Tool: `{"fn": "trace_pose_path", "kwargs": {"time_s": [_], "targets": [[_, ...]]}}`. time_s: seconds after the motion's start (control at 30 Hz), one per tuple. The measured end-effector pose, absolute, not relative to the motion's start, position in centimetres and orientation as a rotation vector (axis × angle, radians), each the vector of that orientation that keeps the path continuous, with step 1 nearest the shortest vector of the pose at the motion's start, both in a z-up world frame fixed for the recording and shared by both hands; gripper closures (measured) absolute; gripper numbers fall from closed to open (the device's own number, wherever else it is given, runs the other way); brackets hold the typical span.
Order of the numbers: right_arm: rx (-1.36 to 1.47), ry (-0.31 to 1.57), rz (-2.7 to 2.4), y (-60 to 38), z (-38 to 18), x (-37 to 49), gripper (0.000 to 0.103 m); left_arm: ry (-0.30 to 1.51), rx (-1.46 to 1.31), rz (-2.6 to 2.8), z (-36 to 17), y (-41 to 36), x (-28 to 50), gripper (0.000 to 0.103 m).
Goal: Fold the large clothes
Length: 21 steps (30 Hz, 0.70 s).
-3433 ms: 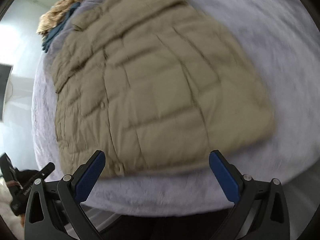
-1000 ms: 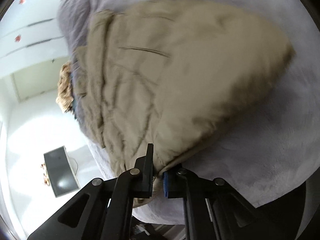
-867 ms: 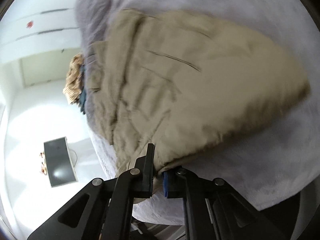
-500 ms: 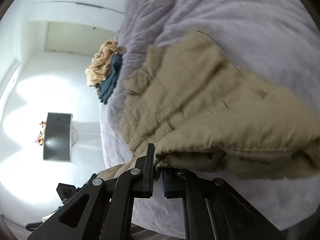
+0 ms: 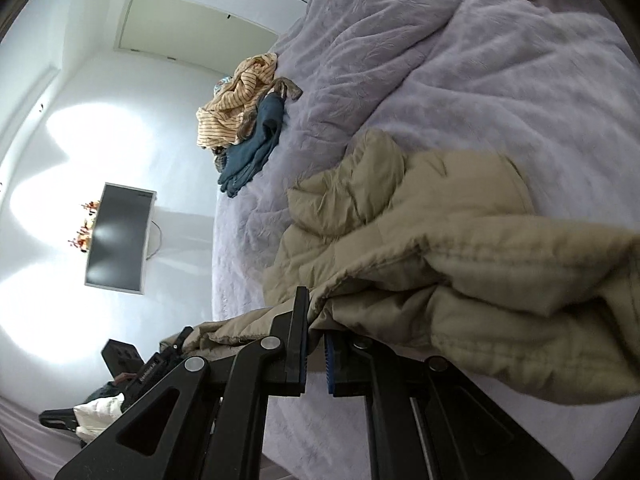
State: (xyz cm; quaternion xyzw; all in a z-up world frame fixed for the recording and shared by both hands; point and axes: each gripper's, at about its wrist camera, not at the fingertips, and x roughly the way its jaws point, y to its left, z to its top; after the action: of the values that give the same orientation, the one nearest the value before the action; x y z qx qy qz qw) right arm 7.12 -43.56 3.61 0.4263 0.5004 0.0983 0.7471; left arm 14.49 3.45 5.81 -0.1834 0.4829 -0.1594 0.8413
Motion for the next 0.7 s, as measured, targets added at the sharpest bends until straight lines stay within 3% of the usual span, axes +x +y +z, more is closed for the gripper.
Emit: {"fn": "trace_pose_path", "kwargs": {"time_s": [0.33, 0.7], "targets": [[0.949, 1.11, 0.094, -45.0, -6.2, 15.5, 0.096, 1.108, -0.248, -0.33, -3.7, -0.5, 24.6, 0.086], [0.995, 1.114, 0.003, -46.0, -15.1, 18.2, 0.096, 1.145, -0.23, -0.293, -11.8, -2.4, 29.2, 0.085]]}}
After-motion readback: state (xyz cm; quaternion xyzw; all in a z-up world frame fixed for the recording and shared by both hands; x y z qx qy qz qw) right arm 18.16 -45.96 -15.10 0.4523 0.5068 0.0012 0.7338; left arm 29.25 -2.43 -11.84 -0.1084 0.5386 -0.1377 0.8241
